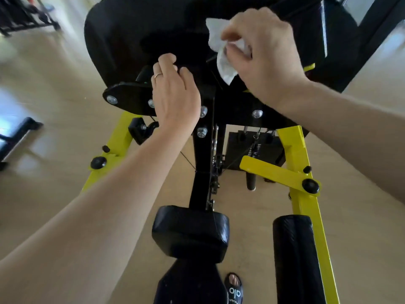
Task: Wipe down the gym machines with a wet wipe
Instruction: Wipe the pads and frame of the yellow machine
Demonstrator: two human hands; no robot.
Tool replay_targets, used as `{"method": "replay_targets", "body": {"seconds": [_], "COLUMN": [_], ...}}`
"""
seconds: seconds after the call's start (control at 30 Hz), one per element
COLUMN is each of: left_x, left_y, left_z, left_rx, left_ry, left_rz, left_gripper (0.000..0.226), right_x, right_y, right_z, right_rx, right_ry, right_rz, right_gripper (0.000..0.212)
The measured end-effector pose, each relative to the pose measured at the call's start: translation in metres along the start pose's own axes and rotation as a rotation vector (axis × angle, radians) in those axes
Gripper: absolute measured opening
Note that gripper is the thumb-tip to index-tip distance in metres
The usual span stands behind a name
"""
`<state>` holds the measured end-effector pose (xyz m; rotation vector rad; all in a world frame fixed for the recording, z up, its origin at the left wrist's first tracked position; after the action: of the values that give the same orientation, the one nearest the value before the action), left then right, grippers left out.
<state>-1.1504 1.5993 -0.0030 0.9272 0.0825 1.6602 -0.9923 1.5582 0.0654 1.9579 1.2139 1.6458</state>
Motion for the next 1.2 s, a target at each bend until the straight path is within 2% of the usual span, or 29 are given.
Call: {"method": "replay_targets", "body": {"seconds": [0.07,0.17,0.3,0.43,0.53,0.6,0.7,0.83,0.93,1.03,1.13,1.2], "left_x": [-0.010,-0.020,-0.033,-0.056,-0.085,-0.108,-0.132,-0.151,-0.167,-0.186,-0.210,-0.227], "left_y": [0.022,0.059,0.116,0.160,0.177,0.186,0.193,0.196,0.193,0.187,0.183,0.179], "left_z": [-0.010,-0.029,-0.054,-0.078,-0.100,-0.111,-0.123,-0.129,-0.130,-0.126,-0.118,-0.112], "left_rx": [-0.047,-0.152,-0.116,-0.129,-0.152,-0.221,-0.285,-0.275,-0.255,-0.200,-0.182,-0.174], "left_ry": [0.004,0.027,0.108,0.214,0.305,0.311,0.276,0.187,0.169,0.122,0.081,0.100], "left_rz": [0.008,-0.025,-0.152,-0.461,-0.680,-0.792,-0.875,-0.833,-0.811,-0.797,-0.745,-0.733], "left_gripper": [0.029,0.021,0.018,0.021,0.026,0.023,0.022,0.024,0.019,0.018,0.007,0.006], "right_x": [-0.023,-0.058,-0.100,-0.134,-0.154,-0.168,-0.190,-0.214,-0.234,-0.256,-0.286,-0.307], "right_y": [-0.007,-0.032,-0.051,-0.071,-0.092,-0.104,-0.115,-0.112,-0.101,-0.092,-0.084,-0.076], "right_z": [-0.014,-0.043,-0.093,-0.147,-0.187,-0.209,-0.230,-0.244,-0.248,-0.248,-0.244,-0.240], "right_rx": [0.324,0.821,1.036,1.450,1.658,1.716,1.758,1.827,1.799,1.622,1.499,1.473], "right_ry": [-0.323,-0.778,-1.016,-1.353,-1.590,-1.623,-1.598,-1.542,-1.516,-1.457,-1.515,-1.561], "right_rz": [0.029,-0.096,-0.173,-0.225,-0.216,-0.236,-0.250,-0.264,-0.254,-0.271,-0.237,-0.195], "right_gripper": [0.016,0.015,0.014,0.006,0.008,0.015,0.020,0.027,0.048,0.043,0.040,0.032]}}
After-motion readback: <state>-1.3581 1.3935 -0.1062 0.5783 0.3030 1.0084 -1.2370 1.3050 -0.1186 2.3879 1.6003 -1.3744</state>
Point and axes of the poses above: each hand's wrist, its own x-axis towards the middle knuckle, its own y-axis out of the back of the hand, z = x × y, the point moved 3 cm from there along x, towards the middle knuckle, and after that the axes turned 7 degrees about -y, right-handed, at the moved point
